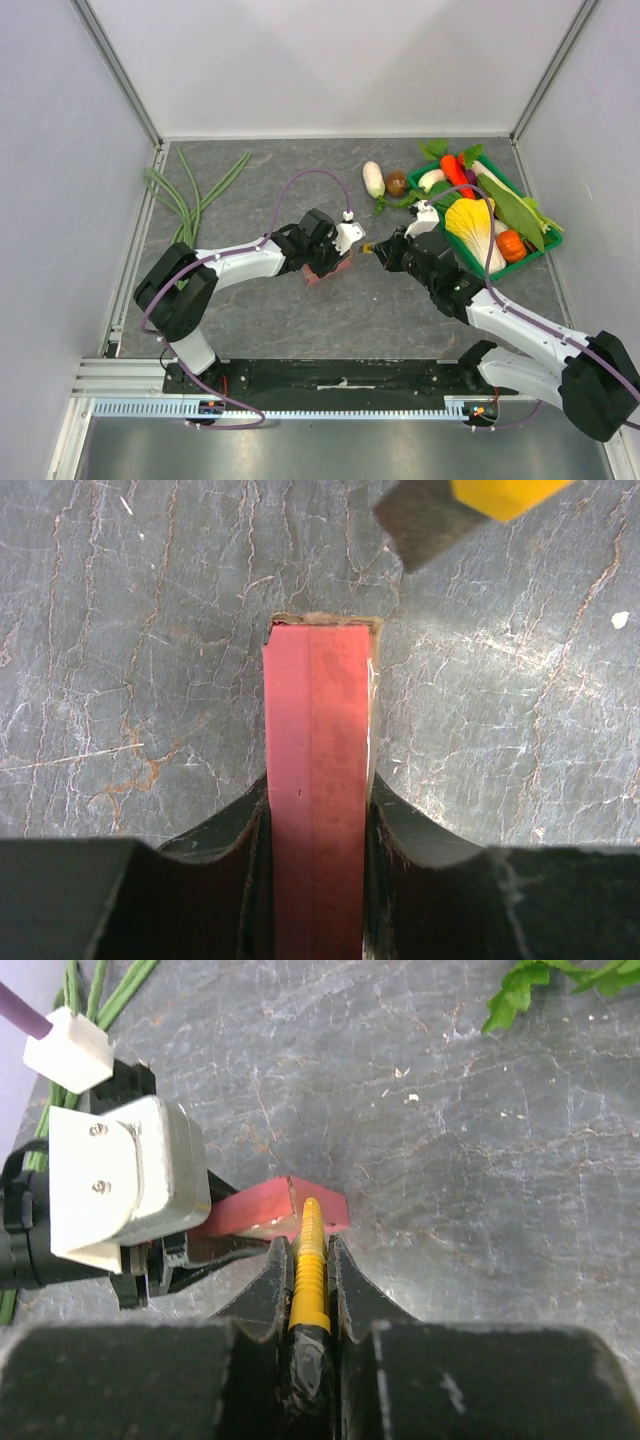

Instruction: Unpack the express box

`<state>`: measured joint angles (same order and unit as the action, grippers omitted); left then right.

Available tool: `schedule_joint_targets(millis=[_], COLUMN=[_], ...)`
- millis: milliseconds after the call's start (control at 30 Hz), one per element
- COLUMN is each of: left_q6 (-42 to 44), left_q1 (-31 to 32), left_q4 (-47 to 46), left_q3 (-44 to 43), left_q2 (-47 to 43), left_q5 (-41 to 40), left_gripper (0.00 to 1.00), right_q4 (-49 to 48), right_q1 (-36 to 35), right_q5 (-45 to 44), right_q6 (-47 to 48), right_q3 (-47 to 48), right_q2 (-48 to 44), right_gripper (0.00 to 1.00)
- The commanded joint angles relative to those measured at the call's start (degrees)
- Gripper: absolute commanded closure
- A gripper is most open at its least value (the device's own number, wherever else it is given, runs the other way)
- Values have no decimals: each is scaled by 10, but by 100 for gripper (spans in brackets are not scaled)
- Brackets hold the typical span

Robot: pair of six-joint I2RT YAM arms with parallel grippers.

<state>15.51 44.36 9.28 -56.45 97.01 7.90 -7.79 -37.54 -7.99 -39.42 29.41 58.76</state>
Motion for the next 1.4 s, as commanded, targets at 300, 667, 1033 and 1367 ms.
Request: schedule_joint_targets(millis=[300,667,1033,1367], left_q6=[5,5,6,5], left_q1=[-2,-2,-2,-1], left_q4=[21,21,22,21], left_q3=[11,12,13,13], left_q2=[-5,-6,-2,-2], left_q5=[14,15,17,15], left_gripper=[72,73,73,73], right_q4=[-129,-144,-138,-150], right_q1=[14,16,16,16], right_q5=[25,41,31,27], right_q6=[-15,-15,12,42], right_q3=[12,14,-1,-4], right_q2=[51,78,86,78], right_gripper=[100,100,100,100])
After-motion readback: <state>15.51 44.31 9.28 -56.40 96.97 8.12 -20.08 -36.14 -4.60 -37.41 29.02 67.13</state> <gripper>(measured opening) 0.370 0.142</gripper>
